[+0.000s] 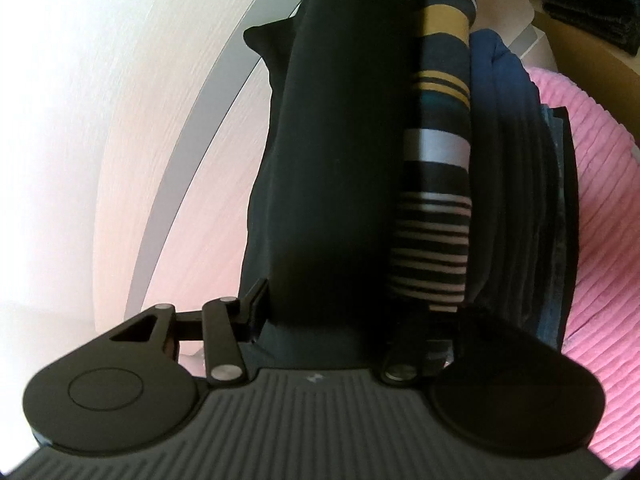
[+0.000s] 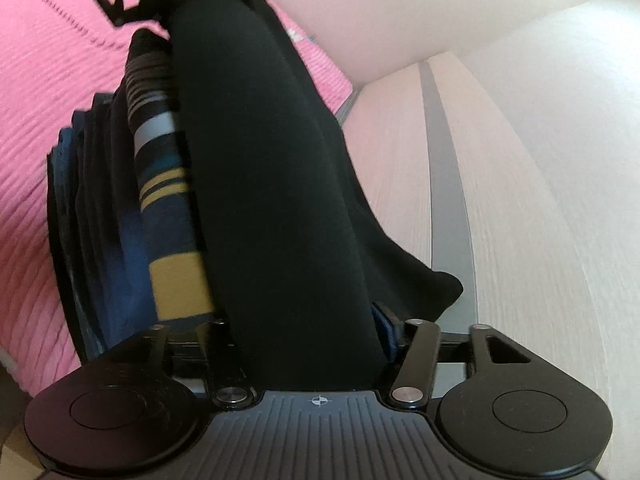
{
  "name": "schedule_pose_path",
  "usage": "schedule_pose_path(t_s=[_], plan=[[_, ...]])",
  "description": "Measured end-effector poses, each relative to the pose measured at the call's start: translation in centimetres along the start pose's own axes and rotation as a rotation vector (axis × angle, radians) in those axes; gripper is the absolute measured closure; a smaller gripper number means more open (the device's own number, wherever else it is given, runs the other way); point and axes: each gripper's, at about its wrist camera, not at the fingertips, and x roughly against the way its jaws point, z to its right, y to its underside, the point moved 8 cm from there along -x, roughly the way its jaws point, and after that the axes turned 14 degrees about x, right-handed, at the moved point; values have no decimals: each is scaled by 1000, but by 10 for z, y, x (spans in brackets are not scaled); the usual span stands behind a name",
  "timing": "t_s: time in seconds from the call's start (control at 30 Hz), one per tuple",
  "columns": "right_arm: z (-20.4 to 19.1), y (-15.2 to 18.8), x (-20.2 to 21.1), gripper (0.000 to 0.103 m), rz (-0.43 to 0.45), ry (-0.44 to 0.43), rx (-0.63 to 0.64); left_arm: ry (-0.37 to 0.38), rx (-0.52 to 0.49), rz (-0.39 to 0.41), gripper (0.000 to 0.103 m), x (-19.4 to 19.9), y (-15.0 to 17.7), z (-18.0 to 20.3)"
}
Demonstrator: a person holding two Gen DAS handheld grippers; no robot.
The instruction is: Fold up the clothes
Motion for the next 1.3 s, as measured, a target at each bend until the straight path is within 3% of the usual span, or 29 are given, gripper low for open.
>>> schedule_pose_path(t_s=[0.17,0.37,0.43,0.47,0.5,0.6,0.7,0.83,0.93,1.03,1.3], plan=[[8,13,9,21,-41,13,-8,-11,-2,-13,57,-1,2,5],[-6,8,31,22,6,-3,-55,-30,26,21,57,22,5,-7],[-10,7,22,30,-8,-23,-76,-29,14,31,57,27,7,-5],[-11,7,19,44,-13,-34,-106,-24,3,36,57,26,7,-4],[-10,8,16,50,-19,-48,-137,-19,-9,41,58,26,6,-4],[-14,5,14,59,-23,-37,-178,-63,-67,70,67,21,-3,-15],[-9,1,19,60,-26,-9,-219,-143,-82,114,71,17,-9,-28],[-35,-7,1,59,-42,-41,-189,-70,-77,48,69,6,8,-6],[-31,-11,0,58,-46,-41,-205,-77,-69,23,66,8,19,10],[-30,-10,-6,58,-44,-47,-207,-81,0,12,65,14,20,6],[-24,-12,-5,57,-43,-57,-245,-69,43,-20,65,8,24,-8]])
